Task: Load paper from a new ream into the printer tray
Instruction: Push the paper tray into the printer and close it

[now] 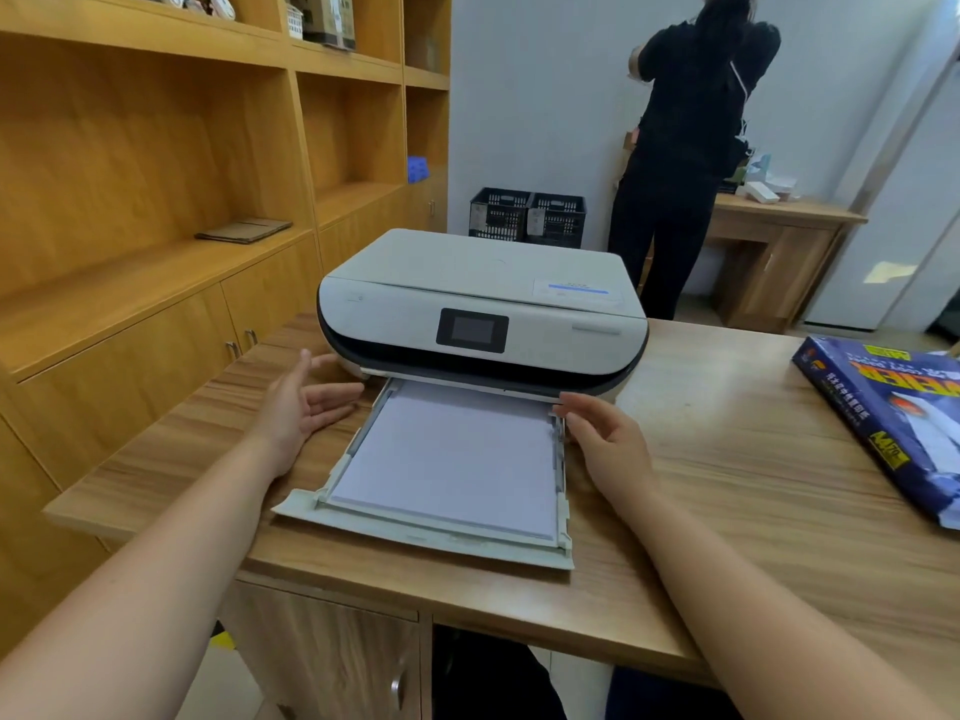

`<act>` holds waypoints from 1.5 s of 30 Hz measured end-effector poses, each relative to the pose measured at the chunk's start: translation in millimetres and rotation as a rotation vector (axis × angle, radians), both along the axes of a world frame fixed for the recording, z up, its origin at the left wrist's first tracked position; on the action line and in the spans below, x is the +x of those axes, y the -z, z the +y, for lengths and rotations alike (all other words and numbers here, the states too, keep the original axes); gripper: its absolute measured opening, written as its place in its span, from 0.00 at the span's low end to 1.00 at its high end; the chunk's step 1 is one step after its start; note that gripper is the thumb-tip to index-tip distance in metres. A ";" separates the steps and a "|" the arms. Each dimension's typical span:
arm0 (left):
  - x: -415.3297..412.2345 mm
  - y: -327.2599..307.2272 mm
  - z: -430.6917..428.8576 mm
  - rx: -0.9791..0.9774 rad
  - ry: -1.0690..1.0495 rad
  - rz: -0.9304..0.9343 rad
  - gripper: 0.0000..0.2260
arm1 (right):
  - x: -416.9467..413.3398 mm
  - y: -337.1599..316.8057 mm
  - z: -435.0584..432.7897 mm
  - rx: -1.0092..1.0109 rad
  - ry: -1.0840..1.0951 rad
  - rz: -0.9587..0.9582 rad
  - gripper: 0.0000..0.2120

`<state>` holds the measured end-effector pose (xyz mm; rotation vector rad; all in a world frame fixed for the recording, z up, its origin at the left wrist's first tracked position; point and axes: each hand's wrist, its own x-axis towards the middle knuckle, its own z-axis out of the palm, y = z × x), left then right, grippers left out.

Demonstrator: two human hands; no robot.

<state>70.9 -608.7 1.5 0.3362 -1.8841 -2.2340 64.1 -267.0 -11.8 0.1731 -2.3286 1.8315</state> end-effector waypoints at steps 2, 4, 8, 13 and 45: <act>1.9 4.9 -1.1 -0.044 0.013 0.036 0.23 | -1.8 2.4 -0.3 -0.017 -0.030 -0.021 0.11; 3.8 7.5 -0.1 -0.104 0.063 0.051 0.24 | -3.6 3.3 1.7 -0.047 -0.033 -0.037 0.11; 5.3 12.6 3.6 -0.224 0.110 0.083 0.24 | -4.1 7.4 7.9 -0.100 -0.017 -0.068 0.13; 7.4 14.9 6.2 -0.300 0.082 0.085 0.20 | 0.0 8.1 12.6 -0.137 -0.017 -0.085 0.15; 17.6 8.5 7.2 -0.399 0.095 0.042 0.20 | 5.5 7.0 11.2 -0.011 0.006 -0.092 0.14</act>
